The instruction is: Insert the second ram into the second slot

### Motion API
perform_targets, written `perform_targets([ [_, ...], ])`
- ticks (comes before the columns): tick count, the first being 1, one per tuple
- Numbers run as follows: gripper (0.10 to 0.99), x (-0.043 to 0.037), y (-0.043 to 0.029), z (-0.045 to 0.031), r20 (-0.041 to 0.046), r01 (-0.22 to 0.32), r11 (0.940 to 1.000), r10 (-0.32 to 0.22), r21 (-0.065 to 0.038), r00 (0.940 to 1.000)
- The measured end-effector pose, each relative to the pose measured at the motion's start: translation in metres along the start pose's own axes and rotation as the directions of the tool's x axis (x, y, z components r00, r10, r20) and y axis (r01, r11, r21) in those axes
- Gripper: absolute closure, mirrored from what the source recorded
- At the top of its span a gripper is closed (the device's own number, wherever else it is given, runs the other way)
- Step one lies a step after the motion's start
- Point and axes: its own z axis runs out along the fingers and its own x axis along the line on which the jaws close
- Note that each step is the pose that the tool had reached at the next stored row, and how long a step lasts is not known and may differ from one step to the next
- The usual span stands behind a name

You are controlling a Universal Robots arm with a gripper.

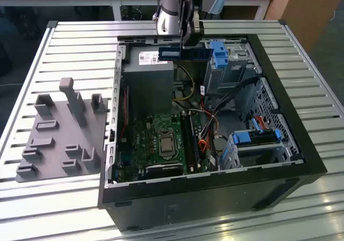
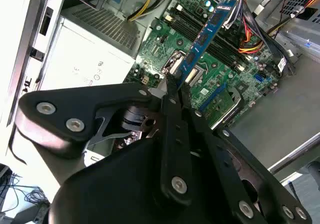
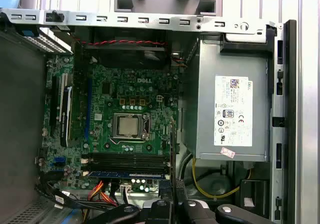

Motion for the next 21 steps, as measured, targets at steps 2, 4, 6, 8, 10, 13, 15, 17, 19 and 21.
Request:
perform_targets([
  [2, 0.949, 0.0, 0.0, 0.0, 0.0, 0.0, 1.0, 0.0, 0.0, 1.0],
  [4, 0.949, 0.0, 0.0, 0.0, 0.0, 0.0, 1.0, 0.0, 0.0, 1.0],
  [6, 0.949, 0.0003, 0.0001, 0.0, 0.0, 0.0, 1.0, 0.0, 0.0, 1.0],
  [8, 0.949, 0.0006, 0.0, 0.0, 0.0, 0.0, 1.0, 0.0, 0.0, 1.0],
  [10, 0.949, 0.0012, 0.0001, -0.0001, -0.0001, 0.0, 1.0, 0.0, 0.0, 1.0],
  [13, 0.949, 0.0021, 0.0001, -0.0001, -0.0001, 0.0, 1.0, 0.0, 0.0, 1.0],
  [15, 0.949, 0.0025, 0.0001, 0.0, -0.0004, 0.0, 1.0, 0.0, 0.0, 1.0],
  [17, 0.949, 0.0068, 0.0002, -0.0001, -0.0195, -0.001, 1.0, 0.001, -0.001, 0.9998],
  [19, 0.949, 0.0069, 0.0002, -0.0001, -0.02, -0.001, 1.0, 0.001, -0.001, 0.9998],
  [21, 0.949, 0.007, 0.0002, -0.0001, -0.0205, -0.001, 1.0, 0.001, -0.001, 0.9998],
])
